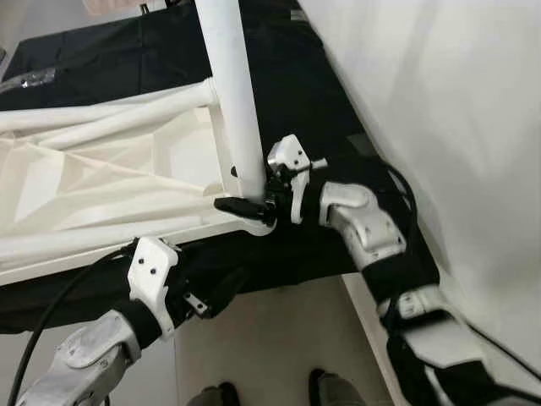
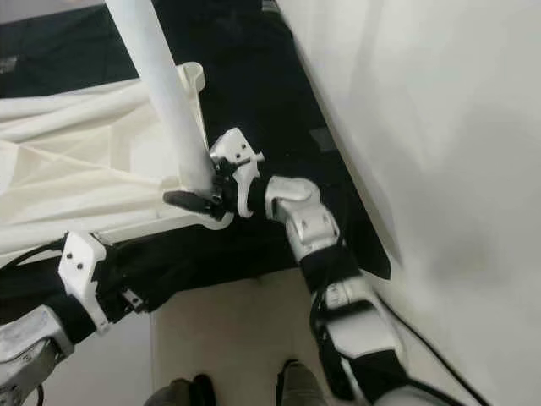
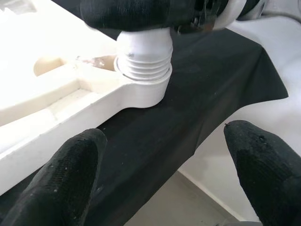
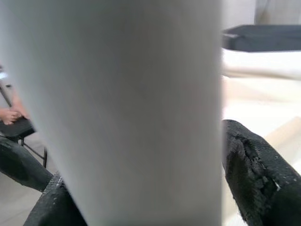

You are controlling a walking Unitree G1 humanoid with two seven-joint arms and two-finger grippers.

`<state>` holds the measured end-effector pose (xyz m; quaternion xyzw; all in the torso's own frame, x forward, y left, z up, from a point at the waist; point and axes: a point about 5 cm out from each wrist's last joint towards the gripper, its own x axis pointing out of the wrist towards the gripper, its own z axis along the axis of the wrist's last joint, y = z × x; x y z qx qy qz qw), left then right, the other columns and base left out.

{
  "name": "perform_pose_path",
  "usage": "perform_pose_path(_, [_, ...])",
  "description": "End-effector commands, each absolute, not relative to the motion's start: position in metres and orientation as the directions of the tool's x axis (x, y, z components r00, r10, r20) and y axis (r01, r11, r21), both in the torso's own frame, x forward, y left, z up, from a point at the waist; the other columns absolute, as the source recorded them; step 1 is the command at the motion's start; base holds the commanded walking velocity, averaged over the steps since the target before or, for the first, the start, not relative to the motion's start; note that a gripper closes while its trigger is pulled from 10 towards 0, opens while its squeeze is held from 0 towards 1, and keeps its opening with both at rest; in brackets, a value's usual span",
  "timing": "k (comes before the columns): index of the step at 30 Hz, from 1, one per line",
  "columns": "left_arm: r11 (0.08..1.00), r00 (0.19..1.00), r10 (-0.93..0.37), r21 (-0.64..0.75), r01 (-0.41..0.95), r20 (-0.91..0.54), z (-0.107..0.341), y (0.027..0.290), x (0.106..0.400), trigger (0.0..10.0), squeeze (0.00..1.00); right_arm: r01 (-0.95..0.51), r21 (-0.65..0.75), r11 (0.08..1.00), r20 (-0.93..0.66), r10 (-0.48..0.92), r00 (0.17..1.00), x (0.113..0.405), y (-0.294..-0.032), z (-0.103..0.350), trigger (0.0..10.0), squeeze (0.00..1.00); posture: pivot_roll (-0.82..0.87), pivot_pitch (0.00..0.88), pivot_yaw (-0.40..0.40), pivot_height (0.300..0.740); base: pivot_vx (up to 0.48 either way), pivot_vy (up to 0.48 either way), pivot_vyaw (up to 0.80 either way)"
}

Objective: Building children table

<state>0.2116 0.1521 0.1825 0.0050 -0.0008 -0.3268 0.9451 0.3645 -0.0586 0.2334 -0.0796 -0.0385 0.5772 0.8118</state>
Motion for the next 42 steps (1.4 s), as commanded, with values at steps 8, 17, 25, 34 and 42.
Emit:
perform_pose_path(8, [0.807,0.807,-0.590,0.006,0.590,0.004,0.177,0.160,0.223,10.0,0.00,-0.944,-0.143,0.296,-0.061,0.950,0.307,0.377,-0.067,0.227,0.0,0.00,-0.03,0.178,0.063,0.740,0.000,0.000,0.00])
perform_pose_path(17, [0.831,0.831,-0.556,-0.014,0.556,0.032,0.177,0.168,0.230,10.0,0.00,-0.844,-0.184,0.504,-0.160,0.831,0.532,0.385,-0.086,0.203,0.0,0.00,-0.04,0.125,0.035,0.740,0.000,0.000,0.00])
perform_pose_path(25, [0.853,0.855,-0.516,-0.064,0.518,0.042,0.172,0.168,0.234,10.0,0.00,-0.486,-0.042,0.873,-0.185,0.471,0.862,0.347,-0.043,0.142,0.0,0.00,-0.05,0.066,0.060,0.740,0.000,0.000,0.00])
perform_pose_path(34, [0.895,0.896,-0.439,-0.059,0.442,0.066,0.166,0.168,0.251,10.0,0.00,-0.555,-0.099,0.826,-0.190,0.532,0.825,0.374,-0.038,0.150,10.0,0.22,-0.03,0.018,0.031,0.740,0.000,0.000,0.00])
perform_pose_path(42, [0.898,0.899,-0.434,-0.053,0.436,0.058,0.164,0.170,0.255,10.0,0.00,-0.714,-0.053,0.698,-0.031,0.713,0.700,0.379,-0.044,0.193,10.0,0.00,-0.02,0.015,0.044,0.740,0.000,0.000,0.00])
